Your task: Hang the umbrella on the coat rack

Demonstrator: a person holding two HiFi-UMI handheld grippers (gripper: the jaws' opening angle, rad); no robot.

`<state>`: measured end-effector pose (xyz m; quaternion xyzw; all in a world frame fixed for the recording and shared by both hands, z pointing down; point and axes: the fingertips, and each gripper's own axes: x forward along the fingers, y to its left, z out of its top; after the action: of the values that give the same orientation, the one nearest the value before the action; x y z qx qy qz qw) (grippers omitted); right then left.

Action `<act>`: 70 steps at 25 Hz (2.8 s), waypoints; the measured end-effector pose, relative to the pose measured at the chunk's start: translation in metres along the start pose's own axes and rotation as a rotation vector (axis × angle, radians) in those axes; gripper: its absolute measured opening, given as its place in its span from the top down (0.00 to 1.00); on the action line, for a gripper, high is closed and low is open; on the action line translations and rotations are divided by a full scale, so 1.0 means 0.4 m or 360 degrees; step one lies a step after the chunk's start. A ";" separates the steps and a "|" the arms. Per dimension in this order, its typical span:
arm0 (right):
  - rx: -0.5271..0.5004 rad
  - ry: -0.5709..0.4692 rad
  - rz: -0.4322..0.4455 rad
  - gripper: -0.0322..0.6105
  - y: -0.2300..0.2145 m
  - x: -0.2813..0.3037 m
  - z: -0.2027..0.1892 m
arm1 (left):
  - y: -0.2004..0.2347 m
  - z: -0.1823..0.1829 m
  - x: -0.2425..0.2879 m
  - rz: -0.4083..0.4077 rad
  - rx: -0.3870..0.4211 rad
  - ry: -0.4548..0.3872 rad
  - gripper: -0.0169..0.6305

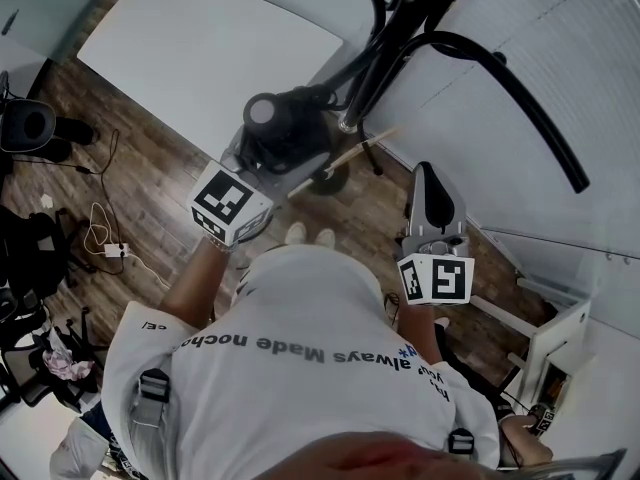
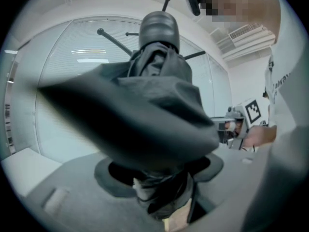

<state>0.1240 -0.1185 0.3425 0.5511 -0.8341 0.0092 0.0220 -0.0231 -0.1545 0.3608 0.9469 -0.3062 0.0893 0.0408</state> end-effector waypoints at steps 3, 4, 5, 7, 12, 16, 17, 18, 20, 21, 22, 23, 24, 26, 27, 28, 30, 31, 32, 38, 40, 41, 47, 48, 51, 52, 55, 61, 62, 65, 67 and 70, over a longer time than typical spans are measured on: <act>0.0000 0.0002 -0.0003 0.95 -0.003 -0.001 -0.001 | 0.008 -0.003 0.008 0.0007 0.0001 0.0009 0.52; 0.0001 0.0002 -0.0004 0.95 -0.004 0.000 -0.002 | 0.011 -0.005 0.012 0.0007 0.0002 0.0013 0.52; 0.0002 0.0001 -0.0004 0.95 -0.005 0.000 -0.001 | 0.012 -0.007 0.016 0.0007 0.0001 0.0018 0.52; 0.0002 0.0001 -0.0006 0.95 -0.007 -0.002 0.000 | 0.015 -0.012 0.023 0.0005 -0.0002 0.0031 0.52; 0.0002 0.0004 -0.0010 0.95 -0.008 -0.003 -0.001 | 0.027 -0.024 0.049 -0.0003 -0.0016 0.0061 0.52; 0.0005 0.0007 -0.0015 0.95 -0.011 -0.005 -0.004 | 0.040 -0.028 0.075 -0.0001 -0.0034 0.0081 0.52; 0.0006 0.0008 -0.0016 0.95 -0.011 -0.006 -0.004 | 0.043 -0.029 0.082 -0.0002 -0.0036 0.0088 0.52; 0.0006 0.0007 -0.0017 0.95 -0.010 -0.007 -0.004 | 0.046 -0.031 0.088 -0.0002 -0.0039 0.0097 0.52; 0.0007 0.0007 -0.0020 0.95 -0.010 -0.010 -0.004 | 0.053 -0.038 0.103 -0.0003 -0.0047 0.0126 0.52; 0.0008 0.0007 -0.0021 0.95 -0.009 -0.011 -0.004 | 0.056 -0.044 0.111 -0.0005 -0.0051 0.0147 0.52; 0.0008 0.0008 -0.0022 0.95 -0.008 -0.012 -0.004 | 0.058 -0.051 0.119 -0.0006 -0.0053 0.0170 0.52; 0.0008 0.0009 -0.0024 0.95 -0.008 -0.013 -0.004 | 0.061 -0.059 0.126 -0.0008 -0.0053 0.0195 0.52; 0.0009 0.0009 -0.0027 0.95 -0.008 -0.014 -0.004 | 0.064 -0.067 0.133 -0.0009 -0.0053 0.0220 0.52; 0.0010 0.0009 -0.0031 0.95 -0.010 -0.015 -0.004 | 0.069 -0.084 0.147 -0.0015 -0.0054 0.0267 0.52; 0.0010 0.0010 -0.0034 0.95 -0.011 -0.016 -0.005 | 0.070 -0.093 0.154 -0.0019 -0.0055 0.0289 0.52; 0.0010 0.0011 -0.0037 0.95 -0.012 -0.018 -0.007 | 0.071 -0.102 0.160 -0.0024 -0.0055 0.0311 0.52; 0.0011 0.0017 -0.0043 0.95 -0.014 -0.020 -0.010 | 0.071 -0.119 0.172 -0.0031 -0.0049 0.0354 0.52; 0.0011 0.0019 -0.0046 0.95 -0.014 -0.021 -0.010 | 0.071 -0.127 0.178 -0.0033 -0.0042 0.0375 0.52; 0.0011 0.0022 -0.0048 0.95 -0.014 -0.023 -0.010 | 0.070 -0.136 0.184 -0.0036 -0.0033 0.0397 0.52; 0.0014 0.0025 -0.0053 0.95 -0.016 -0.032 -0.014 | 0.059 -0.193 0.213 -0.0053 0.0016 0.0497 0.52; 0.0014 0.0028 -0.0053 0.95 -0.018 -0.032 -0.018 | 0.059 -0.201 0.222 -0.0054 0.0031 0.0495 0.52; 0.0015 0.0030 -0.0053 0.95 -0.018 -0.032 -0.020 | 0.059 -0.201 0.227 -0.0056 0.0032 0.0490 0.52; 0.0014 0.0030 -0.0048 0.95 -0.016 -0.034 -0.018 | 0.054 -0.215 0.244 -0.0046 0.0058 0.0499 0.50; 0.0013 0.0030 -0.0048 0.95 -0.016 -0.035 -0.018 | 0.051 -0.216 0.246 -0.0051 0.0057 0.0491 0.50; 0.0012 0.0035 -0.0050 0.95 -0.020 -0.038 -0.021 | 0.039 -0.224 0.253 -0.0068 0.0049 0.0481 0.50; 0.0012 0.0037 -0.0049 0.95 -0.021 -0.039 -0.022 | 0.037 -0.229 0.256 -0.0071 0.0047 0.0484 0.50; 0.0011 0.0036 -0.0045 0.95 -0.018 -0.039 -0.021 | 0.039 -0.246 0.258 -0.0064 0.0048 0.0491 0.49; 0.0012 0.0033 -0.0044 0.95 -0.021 -0.045 -0.027 | 0.040 -0.250 0.262 -0.0031 0.0060 0.0423 0.49; 0.0013 0.0033 -0.0044 0.95 -0.021 -0.046 -0.027 | 0.040 -0.251 0.261 -0.0027 0.0058 0.0418 0.49; 0.0012 0.0030 -0.0044 0.95 -0.015 -0.049 -0.022 | 0.043 -0.254 0.250 -0.0016 0.0053 0.0406 0.49; 0.0012 0.0029 -0.0043 0.95 -0.011 -0.051 -0.020 | 0.042 -0.242 0.242 -0.0007 0.0052 0.0366 0.48; 0.0011 0.0026 -0.0038 0.95 -0.008 -0.053 -0.018 | 0.042 -0.207 0.222 0.0027 0.0058 0.0282 0.48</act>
<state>0.1353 -0.0998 0.3486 0.5611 -0.8272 0.0164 0.0270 0.0258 -0.2081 0.4596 0.9333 -0.3076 0.1786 0.0496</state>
